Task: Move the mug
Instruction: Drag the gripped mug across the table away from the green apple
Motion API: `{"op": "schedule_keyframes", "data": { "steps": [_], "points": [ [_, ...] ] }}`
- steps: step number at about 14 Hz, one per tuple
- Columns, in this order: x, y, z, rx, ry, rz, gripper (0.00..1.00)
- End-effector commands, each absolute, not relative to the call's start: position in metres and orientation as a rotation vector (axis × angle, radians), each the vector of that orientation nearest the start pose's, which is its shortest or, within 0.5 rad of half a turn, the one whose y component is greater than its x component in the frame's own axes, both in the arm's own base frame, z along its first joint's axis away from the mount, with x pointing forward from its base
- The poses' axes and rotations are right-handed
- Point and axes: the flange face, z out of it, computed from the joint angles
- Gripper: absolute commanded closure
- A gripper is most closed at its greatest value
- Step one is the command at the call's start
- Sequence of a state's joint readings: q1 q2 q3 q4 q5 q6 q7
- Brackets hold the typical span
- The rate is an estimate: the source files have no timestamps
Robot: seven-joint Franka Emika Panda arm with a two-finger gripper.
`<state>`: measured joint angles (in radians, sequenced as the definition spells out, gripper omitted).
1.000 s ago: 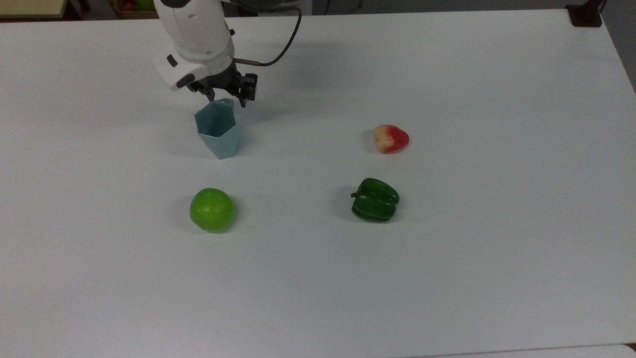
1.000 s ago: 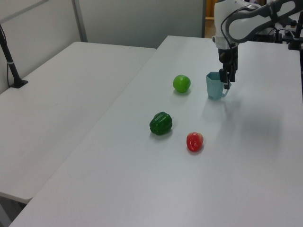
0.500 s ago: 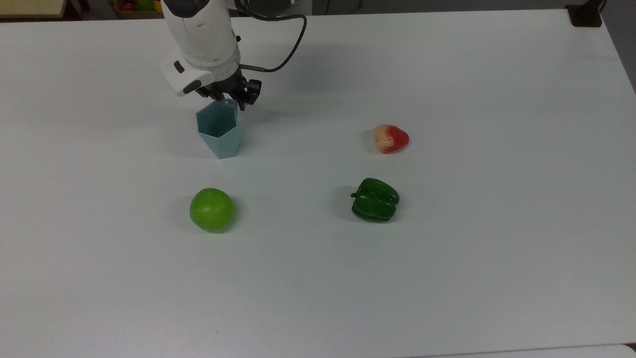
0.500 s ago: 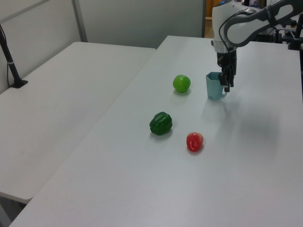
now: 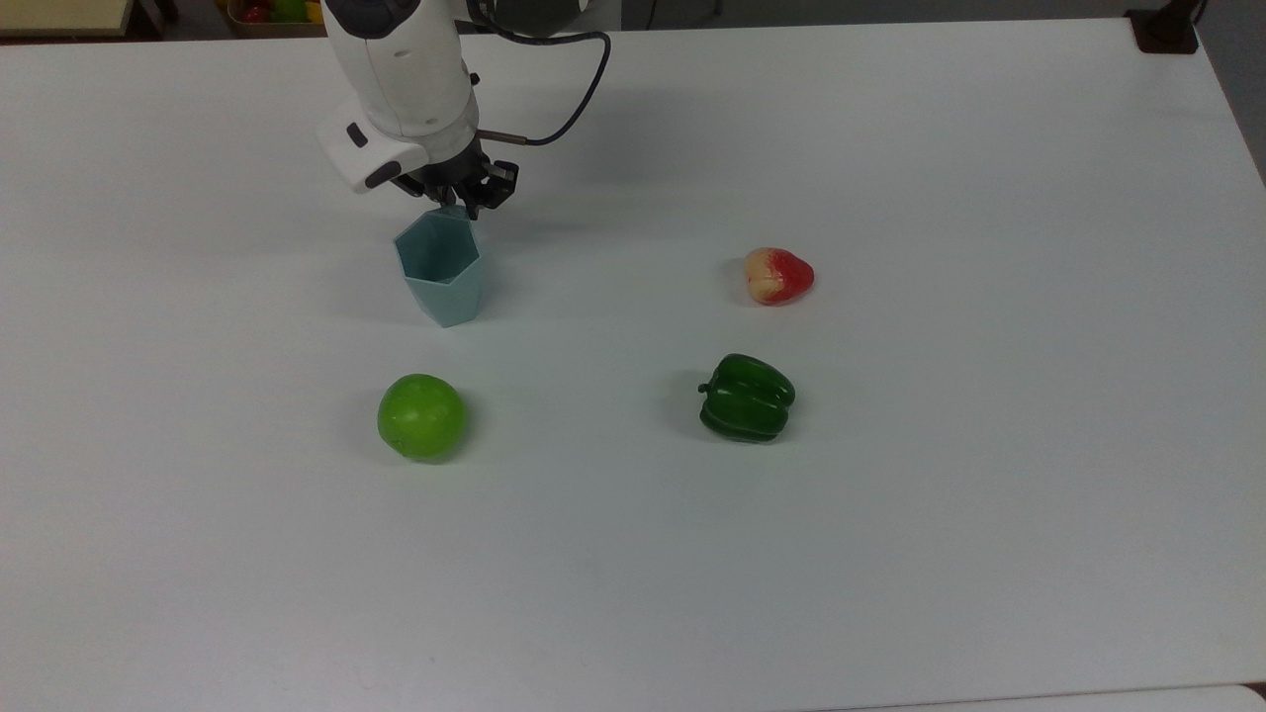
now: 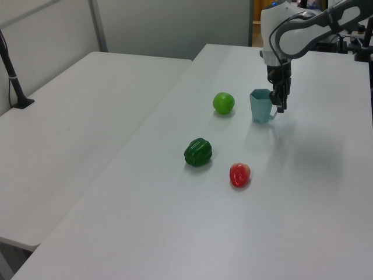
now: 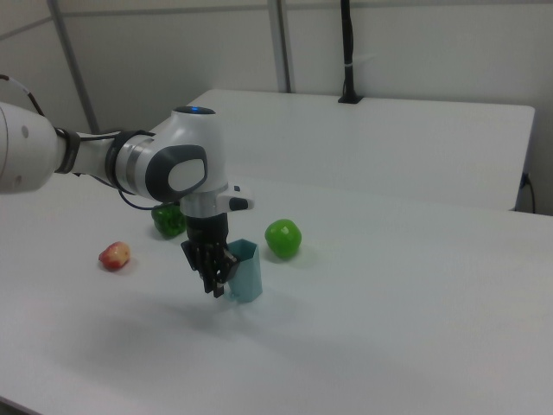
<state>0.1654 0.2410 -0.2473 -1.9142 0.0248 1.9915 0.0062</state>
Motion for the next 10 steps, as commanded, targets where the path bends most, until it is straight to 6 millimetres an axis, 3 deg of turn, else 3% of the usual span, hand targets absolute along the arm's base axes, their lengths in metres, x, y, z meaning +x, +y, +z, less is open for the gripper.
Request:
{"op": "schedule_keyframes", "data": {
  "steps": [1,5,10],
  "points": [
    [0.589,-0.038,0.369,-3.179,0.164,0.196,0.94],
    [0.588,-0.042,0.380,-3.176,0.174,0.170,0.95],
    [0.589,-0.059,0.420,-3.164,0.223,0.072,0.95]
  ]
}}
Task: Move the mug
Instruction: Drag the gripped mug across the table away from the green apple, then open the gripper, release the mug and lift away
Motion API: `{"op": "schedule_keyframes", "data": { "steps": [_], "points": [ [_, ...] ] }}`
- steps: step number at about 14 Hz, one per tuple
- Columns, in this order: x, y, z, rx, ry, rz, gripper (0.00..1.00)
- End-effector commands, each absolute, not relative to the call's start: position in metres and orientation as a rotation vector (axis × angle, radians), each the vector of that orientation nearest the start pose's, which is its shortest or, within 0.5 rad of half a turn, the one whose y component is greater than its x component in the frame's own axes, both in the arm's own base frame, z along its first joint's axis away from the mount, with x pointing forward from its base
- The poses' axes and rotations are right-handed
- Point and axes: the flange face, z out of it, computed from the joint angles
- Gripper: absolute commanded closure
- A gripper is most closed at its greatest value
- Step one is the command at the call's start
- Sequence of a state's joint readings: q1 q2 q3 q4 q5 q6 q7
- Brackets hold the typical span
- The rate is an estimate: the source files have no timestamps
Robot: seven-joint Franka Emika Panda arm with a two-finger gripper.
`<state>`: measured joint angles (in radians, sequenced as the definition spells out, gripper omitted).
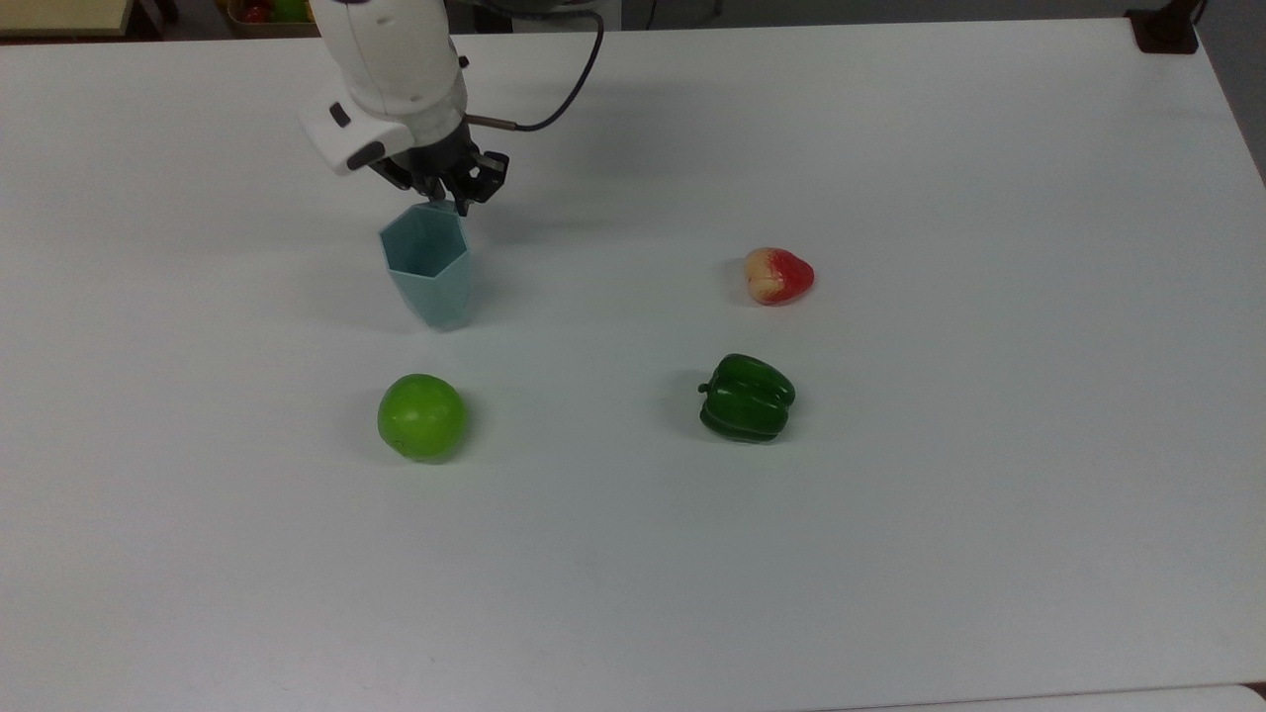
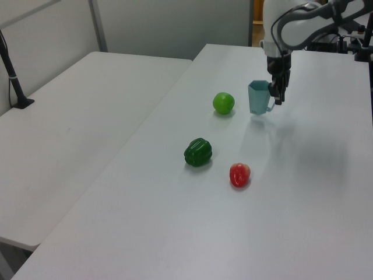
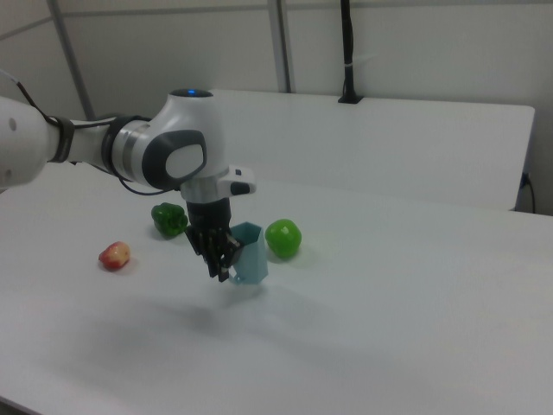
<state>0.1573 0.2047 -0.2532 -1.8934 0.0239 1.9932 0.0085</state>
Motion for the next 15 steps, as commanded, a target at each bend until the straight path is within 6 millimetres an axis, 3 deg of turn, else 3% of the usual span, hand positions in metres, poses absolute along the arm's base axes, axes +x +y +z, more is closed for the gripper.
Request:
{"op": "schedule_keyframes", "data": {
  "steps": [1,4,6,7,11,13,15],
  "points": [
    [0.591,-0.065,0.427,-3.161,0.239,0.059,0.95],
    [0.600,-0.105,0.446,-3.160,0.341,-0.010,0.95],
    [0.594,-0.154,0.447,-3.152,0.434,-0.022,0.95],
    [0.590,-0.179,0.439,-3.156,0.445,-0.009,0.95],
    [0.601,-0.243,0.416,-3.177,0.506,0.023,0.95],
    [0.596,-0.266,0.406,-3.182,0.507,0.026,0.95],
    [0.598,-0.272,0.389,-3.188,0.509,0.038,0.94]
  ]
}}
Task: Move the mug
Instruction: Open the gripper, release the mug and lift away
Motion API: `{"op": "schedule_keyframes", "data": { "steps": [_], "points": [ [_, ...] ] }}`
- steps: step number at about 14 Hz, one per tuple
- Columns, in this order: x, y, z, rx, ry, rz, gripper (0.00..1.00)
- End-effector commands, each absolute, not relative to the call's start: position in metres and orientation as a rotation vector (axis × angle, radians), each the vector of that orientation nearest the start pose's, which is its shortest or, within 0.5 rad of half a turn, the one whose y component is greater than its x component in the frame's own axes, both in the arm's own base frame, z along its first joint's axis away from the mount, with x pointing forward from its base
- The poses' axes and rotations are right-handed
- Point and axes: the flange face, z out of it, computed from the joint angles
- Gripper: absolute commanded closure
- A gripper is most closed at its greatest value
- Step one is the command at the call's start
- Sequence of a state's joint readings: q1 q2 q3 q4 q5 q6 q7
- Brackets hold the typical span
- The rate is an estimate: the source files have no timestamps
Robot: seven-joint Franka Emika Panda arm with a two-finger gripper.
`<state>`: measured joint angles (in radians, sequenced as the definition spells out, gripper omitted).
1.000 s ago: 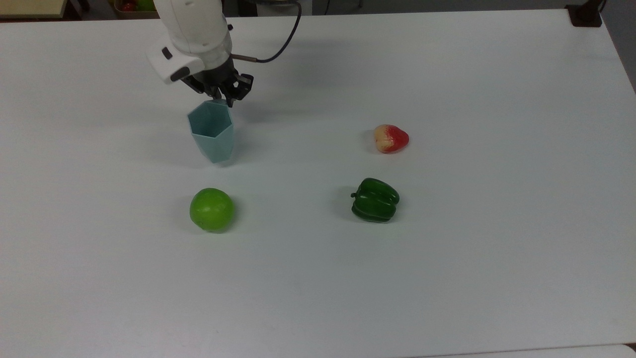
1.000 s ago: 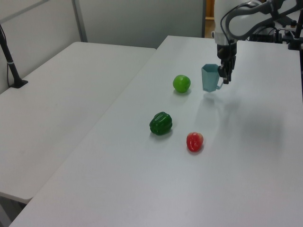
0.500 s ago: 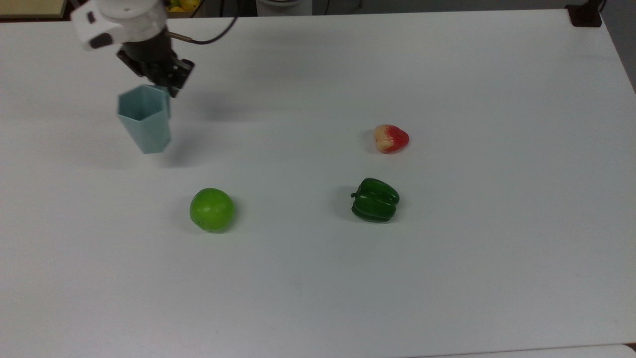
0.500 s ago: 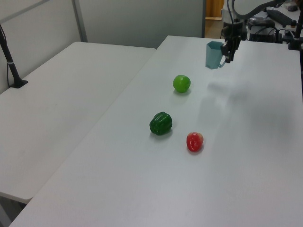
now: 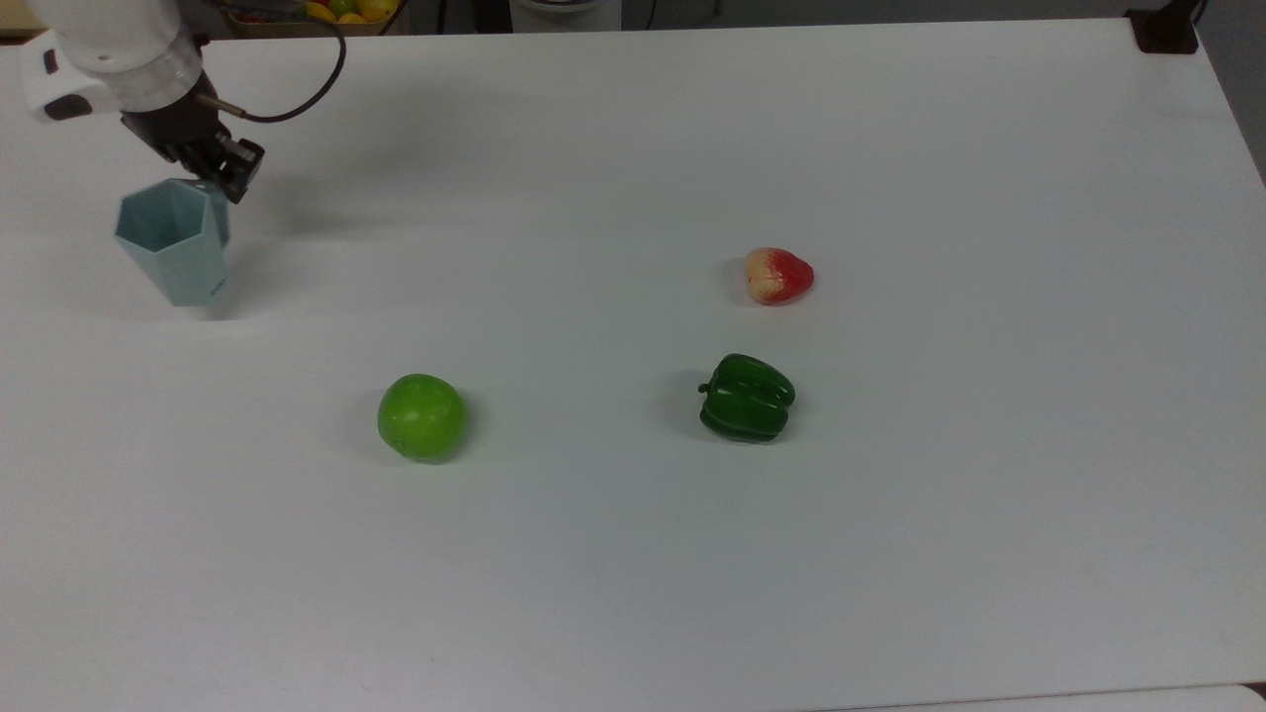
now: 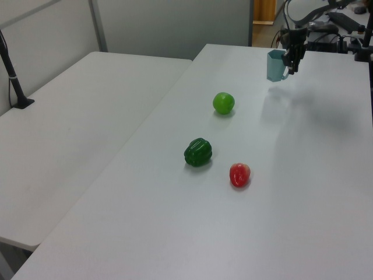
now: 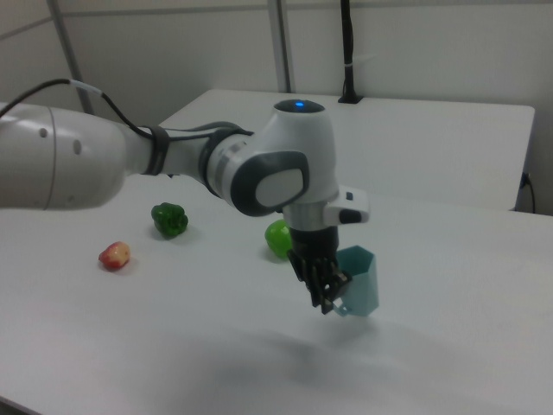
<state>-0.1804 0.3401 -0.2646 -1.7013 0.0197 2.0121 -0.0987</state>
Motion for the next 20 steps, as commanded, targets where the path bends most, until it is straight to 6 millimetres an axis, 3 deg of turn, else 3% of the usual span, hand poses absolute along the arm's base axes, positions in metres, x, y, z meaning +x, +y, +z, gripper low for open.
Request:
{"op": "schedule_keyframes", "data": {
  "steps": [1,4,6,7,9,11,14,16,18,19,20],
  "points": [
    [0.599,-0.271,0.384,-3.189,0.505,0.051,0.94],
    [0.600,-0.270,0.370,-3.190,0.500,0.081,0.85],
    [0.600,-0.269,0.366,-3.190,0.497,0.091,0.72],
    [0.600,-0.269,0.366,-3.190,0.497,0.091,0.60],
    [0.600,-0.269,0.366,-3.189,0.497,0.093,0.24],
    [0.600,-0.267,0.367,-3.188,0.497,0.095,0.00],
    [0.601,-0.257,0.396,-3.180,0.516,0.048,0.00],
    [0.598,-0.232,0.417,-3.163,0.512,0.099,0.00],
    [0.594,-0.186,0.461,-3.147,0.432,0.108,0.00],
    [0.591,-0.166,0.472,-3.143,0.387,0.144,0.00],
    [0.586,-0.134,0.489,-3.137,0.361,0.181,0.00]
  ]
}}
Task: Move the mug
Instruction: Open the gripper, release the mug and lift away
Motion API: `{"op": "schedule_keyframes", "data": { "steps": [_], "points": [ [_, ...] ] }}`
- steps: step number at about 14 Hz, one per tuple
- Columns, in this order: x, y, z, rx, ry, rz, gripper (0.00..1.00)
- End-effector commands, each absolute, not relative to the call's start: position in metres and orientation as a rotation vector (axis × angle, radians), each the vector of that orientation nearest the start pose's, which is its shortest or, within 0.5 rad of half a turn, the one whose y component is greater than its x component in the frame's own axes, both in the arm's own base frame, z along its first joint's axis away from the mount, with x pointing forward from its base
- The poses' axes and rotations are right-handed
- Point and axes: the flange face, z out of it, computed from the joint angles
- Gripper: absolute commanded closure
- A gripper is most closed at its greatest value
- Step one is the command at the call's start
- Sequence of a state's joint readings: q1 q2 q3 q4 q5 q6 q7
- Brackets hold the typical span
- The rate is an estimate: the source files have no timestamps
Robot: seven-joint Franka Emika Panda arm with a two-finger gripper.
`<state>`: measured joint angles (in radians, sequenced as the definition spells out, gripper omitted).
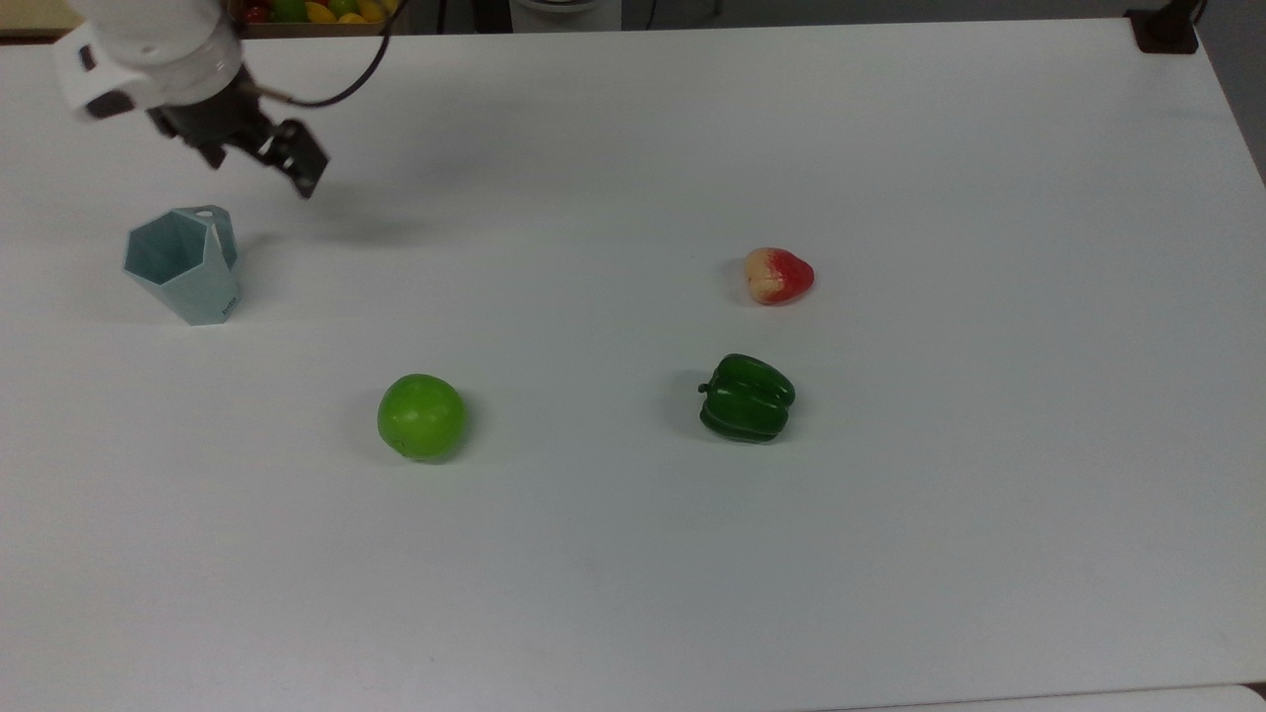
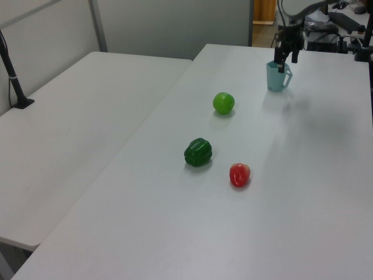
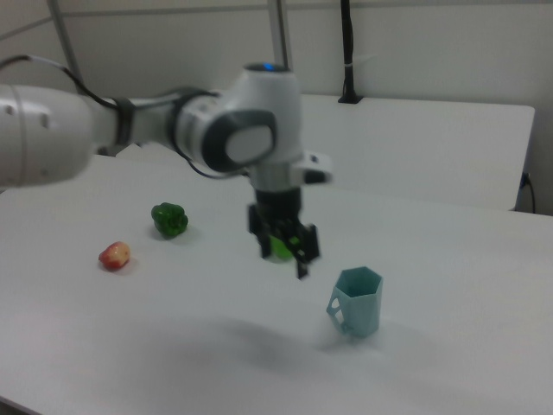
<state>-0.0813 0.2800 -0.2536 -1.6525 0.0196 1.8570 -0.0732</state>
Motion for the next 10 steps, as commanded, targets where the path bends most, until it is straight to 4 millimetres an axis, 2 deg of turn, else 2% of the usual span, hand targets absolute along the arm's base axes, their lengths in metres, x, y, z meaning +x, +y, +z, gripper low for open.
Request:
{"op": "schedule_keyframes", "data": {
  "steps": [1,3,5,6,8,10],
  "points": [
    [0.584,-0.117,0.500,-3.135,0.387,0.183,0.00],
    [0.583,-0.081,0.516,-3.127,0.356,0.157,0.00],
    [0.584,-0.060,0.516,-3.140,0.314,0.171,0.00],
    [0.585,-0.059,0.516,-3.145,0.325,0.162,0.00],
    [0.589,-0.063,0.531,-3.147,0.337,0.106,0.00],
    [0.591,-0.065,0.531,-3.150,0.341,0.106,0.00]
  ]
}}
